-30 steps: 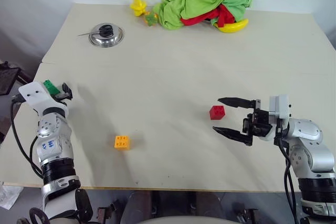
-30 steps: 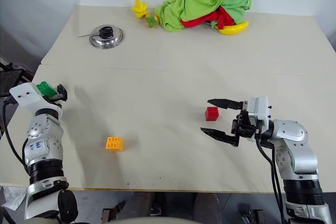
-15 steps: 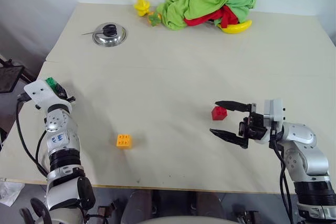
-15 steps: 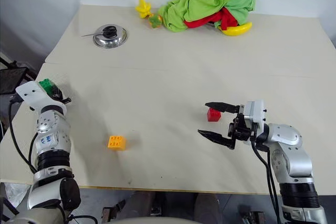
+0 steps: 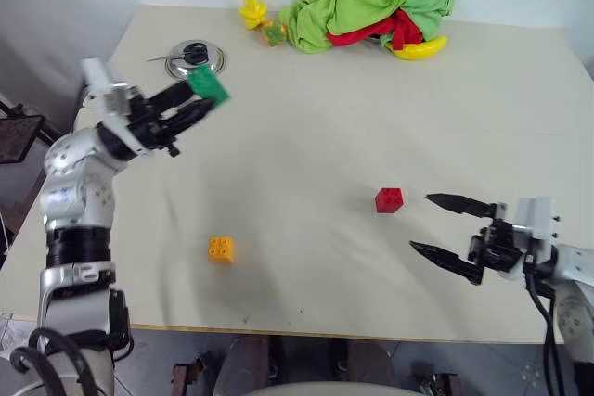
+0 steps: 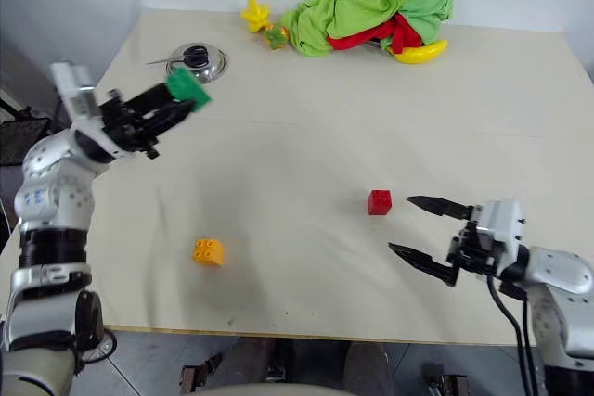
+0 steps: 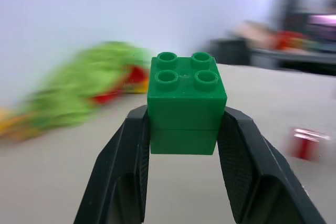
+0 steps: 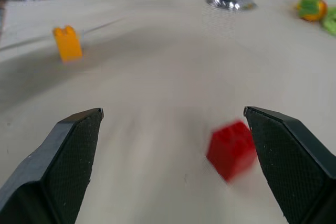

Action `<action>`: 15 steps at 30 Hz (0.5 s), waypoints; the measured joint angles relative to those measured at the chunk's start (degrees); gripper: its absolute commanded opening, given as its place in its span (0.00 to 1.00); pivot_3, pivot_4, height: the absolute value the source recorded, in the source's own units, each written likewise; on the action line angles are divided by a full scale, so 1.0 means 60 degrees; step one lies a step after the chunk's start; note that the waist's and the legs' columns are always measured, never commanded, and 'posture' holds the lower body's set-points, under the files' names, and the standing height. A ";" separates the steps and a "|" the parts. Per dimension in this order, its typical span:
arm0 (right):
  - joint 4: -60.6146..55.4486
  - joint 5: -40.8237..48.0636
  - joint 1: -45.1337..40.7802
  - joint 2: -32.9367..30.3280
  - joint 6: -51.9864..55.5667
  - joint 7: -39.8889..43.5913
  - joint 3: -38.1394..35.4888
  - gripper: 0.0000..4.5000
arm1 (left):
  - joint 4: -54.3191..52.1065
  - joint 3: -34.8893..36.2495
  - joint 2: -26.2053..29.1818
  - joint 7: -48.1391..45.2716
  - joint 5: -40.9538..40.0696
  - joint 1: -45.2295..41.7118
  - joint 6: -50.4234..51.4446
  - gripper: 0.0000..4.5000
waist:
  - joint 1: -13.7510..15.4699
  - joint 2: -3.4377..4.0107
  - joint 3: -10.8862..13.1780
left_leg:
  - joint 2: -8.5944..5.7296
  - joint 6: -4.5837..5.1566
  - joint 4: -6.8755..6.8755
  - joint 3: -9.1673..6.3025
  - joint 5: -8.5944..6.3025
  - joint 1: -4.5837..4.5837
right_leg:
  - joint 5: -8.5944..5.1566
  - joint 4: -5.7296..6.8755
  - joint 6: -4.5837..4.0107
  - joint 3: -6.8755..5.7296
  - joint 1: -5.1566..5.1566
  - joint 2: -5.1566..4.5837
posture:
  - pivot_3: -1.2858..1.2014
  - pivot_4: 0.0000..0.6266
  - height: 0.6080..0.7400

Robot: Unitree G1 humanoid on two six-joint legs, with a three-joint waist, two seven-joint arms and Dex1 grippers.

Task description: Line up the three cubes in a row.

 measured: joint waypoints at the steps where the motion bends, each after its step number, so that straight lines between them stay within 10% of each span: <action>1: -0.0093 0.0041 0.0336 -0.0002 0.0002 -0.0035 -0.0256 1.00 | 0.0529 -0.0472 -0.0253 -0.0597 0.0282 -0.0473 -0.0026 0.32 | 0.0003 0.0002 0.0000 | -0.0001 0.0000 -0.0002 0.0002 0.0000 0.0000 | 0.0000 0.0000 0.0000 0.0001 -0.0002 0.0001 | 0.52 0.24 1.00; 15: -0.1816 0.0209 0.2421 0.0637 -0.0067 -0.1094 -0.1389 1.00 | 0.5327 -0.2868 -0.3575 -0.0756 0.3771 -0.2410 -0.1825 0.32 | 0.0000 -0.0016 0.0011 | 0.0008 0.0004 -0.0009 0.0003 -0.0001 -0.0022 | 0.0002 -0.0016 0.0006 0.0006 -0.0024 0.0003 | 0.52 0.24 1.00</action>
